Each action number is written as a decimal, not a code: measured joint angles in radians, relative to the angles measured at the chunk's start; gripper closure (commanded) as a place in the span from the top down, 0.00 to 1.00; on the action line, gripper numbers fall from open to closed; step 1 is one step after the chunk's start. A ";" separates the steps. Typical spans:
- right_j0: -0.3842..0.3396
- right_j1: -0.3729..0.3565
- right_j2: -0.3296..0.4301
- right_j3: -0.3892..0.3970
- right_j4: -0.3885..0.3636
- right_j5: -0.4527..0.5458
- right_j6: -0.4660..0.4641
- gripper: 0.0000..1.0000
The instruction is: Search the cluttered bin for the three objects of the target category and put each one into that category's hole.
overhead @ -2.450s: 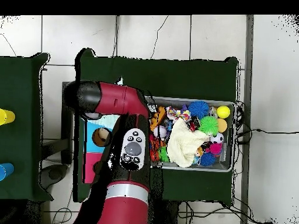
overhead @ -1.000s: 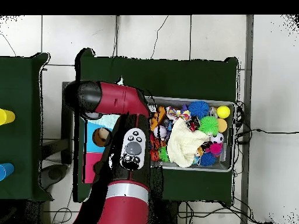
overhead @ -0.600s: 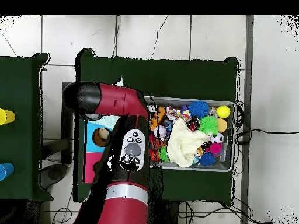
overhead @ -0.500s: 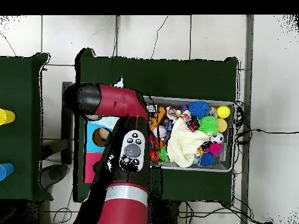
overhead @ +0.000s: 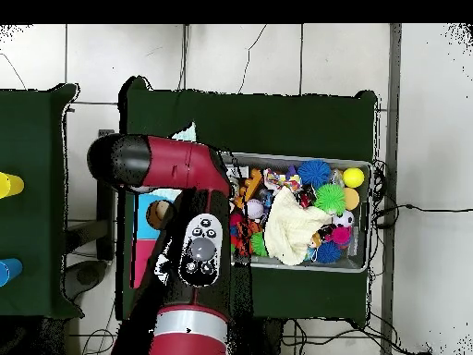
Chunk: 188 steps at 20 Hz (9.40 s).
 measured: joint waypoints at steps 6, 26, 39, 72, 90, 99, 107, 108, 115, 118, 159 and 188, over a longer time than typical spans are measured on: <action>0.009 -0.041 0.000 0.000 0.001 0.000 0.000 0.00; 0.009 -0.082 0.000 0.000 0.001 0.000 0.000 0.00; 0.008 -0.071 -0.057 -0.027 -0.043 0.078 0.000 0.00; -0.137 -0.049 -0.091 0.094 -0.073 0.043 0.000 0.00; -0.130 -0.053 -0.072 0.098 -0.056 0.034 0.000 0.00; -0.117 -0.034 -0.063 0.054 -0.049 0.034 0.000 0.00; -0.104 0.002 -0.061 -0.004 -0.037 0.034 0.000 0.00; -0.104 0.004 -0.060 -0.006 -0.036 0.034 0.000 0.00; -0.102 0.022 -0.059 -0.010 -0.035 0.008 0.000 1.00; -0.093 0.029 -0.059 -0.016 -0.036 0.001 0.000 1.00; -0.005 0.065 -0.059 -0.021 0.006 -0.149 0.000 1.00; -0.006 0.065 -0.059 -0.022 0.004 -0.150 0.000 1.00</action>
